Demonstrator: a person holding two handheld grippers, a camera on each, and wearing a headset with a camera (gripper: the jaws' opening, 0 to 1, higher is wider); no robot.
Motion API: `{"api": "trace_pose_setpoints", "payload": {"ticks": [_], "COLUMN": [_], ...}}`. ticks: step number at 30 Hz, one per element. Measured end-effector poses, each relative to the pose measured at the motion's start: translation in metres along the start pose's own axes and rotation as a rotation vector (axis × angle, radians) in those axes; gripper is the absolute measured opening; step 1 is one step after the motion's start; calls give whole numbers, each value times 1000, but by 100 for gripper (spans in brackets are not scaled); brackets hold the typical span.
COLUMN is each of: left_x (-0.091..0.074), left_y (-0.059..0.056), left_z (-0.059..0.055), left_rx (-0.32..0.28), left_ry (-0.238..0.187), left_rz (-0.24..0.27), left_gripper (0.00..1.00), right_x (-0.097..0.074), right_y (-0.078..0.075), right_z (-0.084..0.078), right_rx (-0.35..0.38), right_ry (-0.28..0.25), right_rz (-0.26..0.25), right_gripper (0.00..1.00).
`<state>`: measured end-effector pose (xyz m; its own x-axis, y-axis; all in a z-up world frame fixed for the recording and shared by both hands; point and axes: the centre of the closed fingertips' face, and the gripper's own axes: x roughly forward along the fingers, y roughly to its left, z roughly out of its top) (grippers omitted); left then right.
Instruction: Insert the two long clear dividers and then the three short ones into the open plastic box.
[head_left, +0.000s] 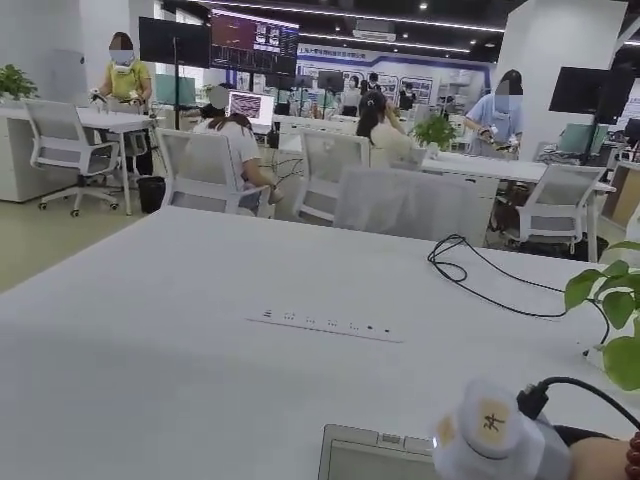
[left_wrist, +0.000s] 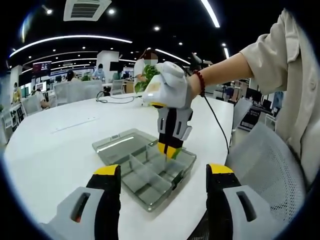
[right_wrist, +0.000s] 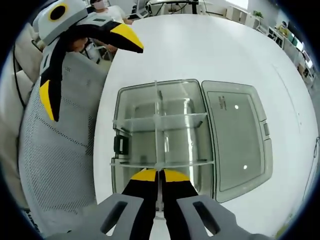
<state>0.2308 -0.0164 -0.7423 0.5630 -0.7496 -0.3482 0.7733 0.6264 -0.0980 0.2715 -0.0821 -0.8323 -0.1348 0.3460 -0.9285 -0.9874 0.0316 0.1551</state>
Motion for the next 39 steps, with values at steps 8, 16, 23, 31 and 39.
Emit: {"api": "trace_pose_setpoints", "payload": {"ticks": [8, 16, 23, 31, 39], "left_x": [0, -3, -11, -28, -43], "left_y": [2, 6, 13, 21, 25], "left_z": [0, 6, 16, 25, 17], "left_rx": [-7, -30, -52, -53, -43], "left_ry": [0, -12, -27, -30, 19], "left_rz": [11, 29, 44, 74, 120], "left_gripper": [70, 71, 74, 80, 84], "right_x": [0, -7, -24, -49, -75], "right_y": [0, 0, 9, 22, 38], "right_z": [0, 1, 5, 5, 10], "right_rx": [-2, 47, 73, 124, 249], "right_ry": [-31, -101, -182, -328, -512], "right_rz": [-23, -45, -77, -187, -298], "right_gripper": [5, 14, 28, 46, 67]}}
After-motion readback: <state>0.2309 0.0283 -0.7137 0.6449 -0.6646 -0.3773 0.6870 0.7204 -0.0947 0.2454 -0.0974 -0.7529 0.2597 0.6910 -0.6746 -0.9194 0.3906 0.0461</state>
